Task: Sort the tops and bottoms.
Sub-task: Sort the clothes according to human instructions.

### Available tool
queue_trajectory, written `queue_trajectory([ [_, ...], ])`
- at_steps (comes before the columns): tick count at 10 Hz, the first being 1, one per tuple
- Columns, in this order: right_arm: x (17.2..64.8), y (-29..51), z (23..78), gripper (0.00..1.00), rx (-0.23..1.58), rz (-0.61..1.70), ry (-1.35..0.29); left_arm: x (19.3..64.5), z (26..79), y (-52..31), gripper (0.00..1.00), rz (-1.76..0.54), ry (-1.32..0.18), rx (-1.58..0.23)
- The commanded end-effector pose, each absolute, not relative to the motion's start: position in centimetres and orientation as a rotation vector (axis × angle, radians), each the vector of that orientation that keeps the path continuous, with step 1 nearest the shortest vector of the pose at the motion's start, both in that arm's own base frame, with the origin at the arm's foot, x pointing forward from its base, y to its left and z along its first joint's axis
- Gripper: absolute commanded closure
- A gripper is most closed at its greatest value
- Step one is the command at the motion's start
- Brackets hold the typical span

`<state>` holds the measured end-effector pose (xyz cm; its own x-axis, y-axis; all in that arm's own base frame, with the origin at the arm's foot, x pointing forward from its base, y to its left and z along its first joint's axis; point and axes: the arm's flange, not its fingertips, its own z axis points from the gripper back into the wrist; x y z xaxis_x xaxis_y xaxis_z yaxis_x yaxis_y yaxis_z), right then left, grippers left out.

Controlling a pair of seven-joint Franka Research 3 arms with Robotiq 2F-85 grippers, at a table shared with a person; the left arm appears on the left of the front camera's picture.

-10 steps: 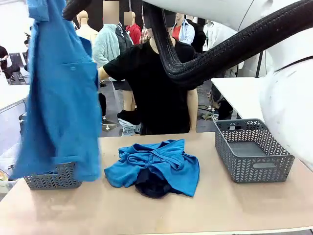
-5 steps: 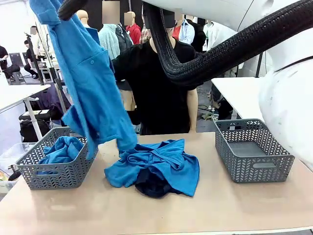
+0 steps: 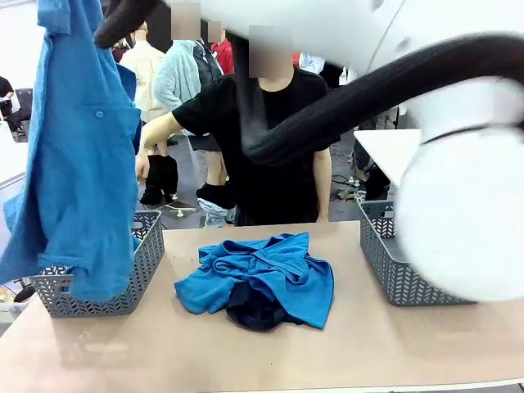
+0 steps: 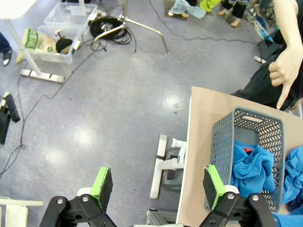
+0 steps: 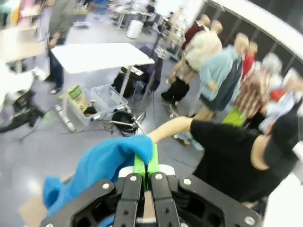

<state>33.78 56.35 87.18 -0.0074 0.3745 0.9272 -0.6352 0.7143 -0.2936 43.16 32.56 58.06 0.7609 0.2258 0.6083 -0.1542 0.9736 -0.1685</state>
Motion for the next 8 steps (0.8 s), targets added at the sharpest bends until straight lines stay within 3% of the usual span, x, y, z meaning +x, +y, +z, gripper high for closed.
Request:
queue_trajectory([
  [1,39.2,63.2,91.9,1.0,0.401,0.413,-1.453,42.8,58.0,32.7,0.0,0.193,-0.679,-0.094],
  [2,40.5,64.2,93.1,1.0,0.532,0.247,-1.468,42.8,58.0,32.7,0.0,0.193,-0.679,-0.094],
  [4,43.8,67.1,92.2,1.0,0.628,0.045,-1.466,42.8,58.0,32.7,0.0,0.193,-0.679,-0.094],
  [6,46.5,70.0,90.8,1.0,0.787,-0.072,-1.348,42.8,58.0,32.7,0.0,0.193,-0.679,-0.094],
  [7,47.4,71.1,90.6,1.0,0.919,-0.212,-1.214,42.8,58.0,32.7,0.0,0.193,-0.679,-0.094],
  [8,47.9,72.0,89.9,1.0,0.932,-0.205,-1.163,42.8,58.0,32.7,0.0,0.193,-0.679,-0.094],
])
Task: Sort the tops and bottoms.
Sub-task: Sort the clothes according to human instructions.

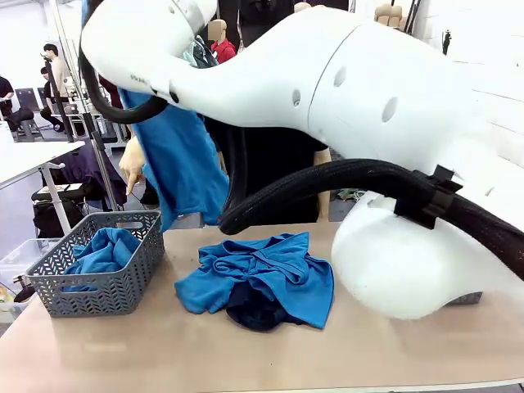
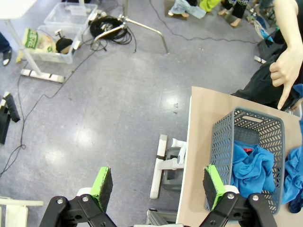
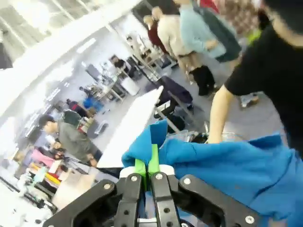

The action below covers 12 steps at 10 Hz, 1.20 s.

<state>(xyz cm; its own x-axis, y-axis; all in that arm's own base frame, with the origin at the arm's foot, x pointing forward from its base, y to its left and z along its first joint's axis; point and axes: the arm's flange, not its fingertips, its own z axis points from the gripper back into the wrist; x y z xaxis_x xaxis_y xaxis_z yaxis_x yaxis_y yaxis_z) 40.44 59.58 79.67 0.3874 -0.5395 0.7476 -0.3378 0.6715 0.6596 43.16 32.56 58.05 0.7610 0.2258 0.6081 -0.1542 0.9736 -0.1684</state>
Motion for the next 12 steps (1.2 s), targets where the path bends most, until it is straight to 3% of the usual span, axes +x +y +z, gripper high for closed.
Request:
queue_trajectory([
  [1,47.9,73.2,89.1,1.0,0.889,-0.151,-1.156,42.8,58.0,32.7,0.0,0.193,-0.679,-0.094],
  [2,48.3,74.3,88.1,1.0,0.792,-0.108,-1.162,42.8,58.0,32.7,0.0,0.193,-0.679,-0.094],
  [3,40.3,60.2,78.9,1.0,0.9,-0.168,-1.169,42.8,58.0,32.7,0.0,0.193,-0.679,-0.094],
  [9,40.5,60.3,78.6,1.0,0.875,-0.165,-1.167,42.8,58.0,32.7,0.0,0.193,-0.679,-0.094],
  [12,45.1,66.6,84.3,1.0,1.103,-0.126,-1.36,42.8,58.0,32.7,0.0,0.193,-0.679,-0.094],
])
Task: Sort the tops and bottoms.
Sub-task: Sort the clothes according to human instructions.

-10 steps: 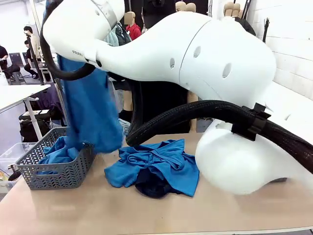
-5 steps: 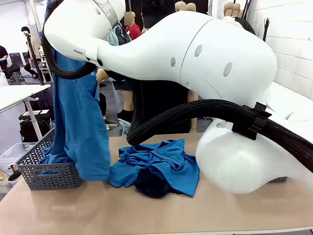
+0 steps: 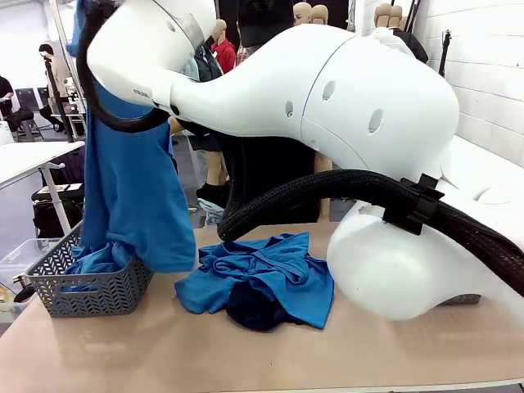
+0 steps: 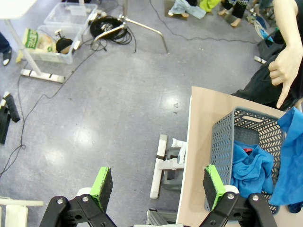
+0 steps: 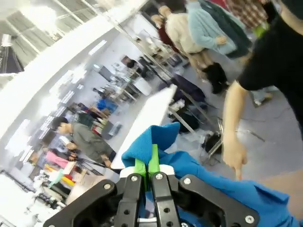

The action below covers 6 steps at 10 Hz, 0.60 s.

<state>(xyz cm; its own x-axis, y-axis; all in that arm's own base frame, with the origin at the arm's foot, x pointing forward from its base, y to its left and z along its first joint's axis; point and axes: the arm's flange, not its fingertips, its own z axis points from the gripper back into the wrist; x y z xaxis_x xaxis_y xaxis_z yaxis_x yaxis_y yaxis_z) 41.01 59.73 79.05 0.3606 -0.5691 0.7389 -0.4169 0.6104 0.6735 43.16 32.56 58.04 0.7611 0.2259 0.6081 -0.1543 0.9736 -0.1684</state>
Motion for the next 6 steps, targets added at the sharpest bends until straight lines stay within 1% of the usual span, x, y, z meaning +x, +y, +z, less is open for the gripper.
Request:
queue_trajectory([
  [1,45.6,69.5,86.3,1.0,1.237,-0.082,-1.353,42.8,58.0,32.7,0.0,0.193,-0.679,-0.094],
  [2,45.7,72.5,87.4,1.0,1.323,-0.015,-1.347,42.8,58.0,32.7,0.0,0.193,-0.679,-0.094],
  [3,46.2,75.2,87.4,1.0,1.382,0.016,-1.278,42.8,58.0,32.7,0.0,0.193,-0.679,-0.094],
  [4,47.5,77.6,85.7,1.0,1.349,0.079,-1.22,42.8,58.0,32.7,0.0,0.193,-0.679,-0.094],
  [5,48.9,78.8,83.0,1.0,1.272,0.295,-1.053,42.8,58.0,32.7,0.0,0.193,-0.679,-0.094],
  [6,50.2,79.6,80.1,1.0,1.092,0.298,-0.933,42.8,58.0,32.7,0.0,0.193,-0.679,-0.094],
])
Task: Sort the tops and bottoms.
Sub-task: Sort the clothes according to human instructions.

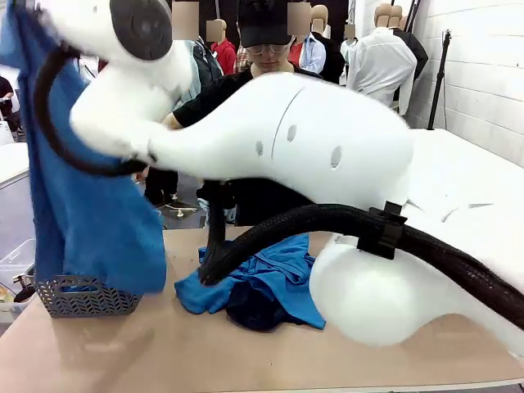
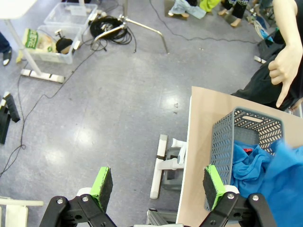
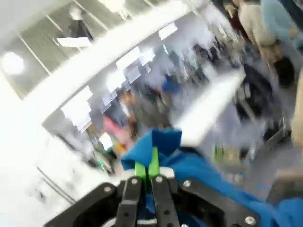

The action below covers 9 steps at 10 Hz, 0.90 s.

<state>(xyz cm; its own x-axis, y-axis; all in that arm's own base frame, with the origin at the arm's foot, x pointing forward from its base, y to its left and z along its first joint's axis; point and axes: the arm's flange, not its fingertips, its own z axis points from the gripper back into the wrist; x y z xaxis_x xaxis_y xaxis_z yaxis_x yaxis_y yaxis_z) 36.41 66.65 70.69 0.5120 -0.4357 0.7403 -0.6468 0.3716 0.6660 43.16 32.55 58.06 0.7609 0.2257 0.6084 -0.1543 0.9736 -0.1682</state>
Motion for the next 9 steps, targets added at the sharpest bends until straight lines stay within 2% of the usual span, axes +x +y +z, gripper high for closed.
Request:
queue_trajectory([
  [1,50.7,79.6,78.2,1.0,0.952,0.254,-0.871,42.8,58.0,32.7,0.0,0.193,-0.679,-0.094],
  [2,36.4,66.7,70.7,1.0,1.251,0.178,-1.099,42.8,58.0,32.7,0.0,0.193,-0.679,-0.094],
  [9,36.4,66.7,70.7,1.0,1.251,0.178,-1.099,42.8,58.0,32.7,0.0,0.193,-0.679,-0.094],
])
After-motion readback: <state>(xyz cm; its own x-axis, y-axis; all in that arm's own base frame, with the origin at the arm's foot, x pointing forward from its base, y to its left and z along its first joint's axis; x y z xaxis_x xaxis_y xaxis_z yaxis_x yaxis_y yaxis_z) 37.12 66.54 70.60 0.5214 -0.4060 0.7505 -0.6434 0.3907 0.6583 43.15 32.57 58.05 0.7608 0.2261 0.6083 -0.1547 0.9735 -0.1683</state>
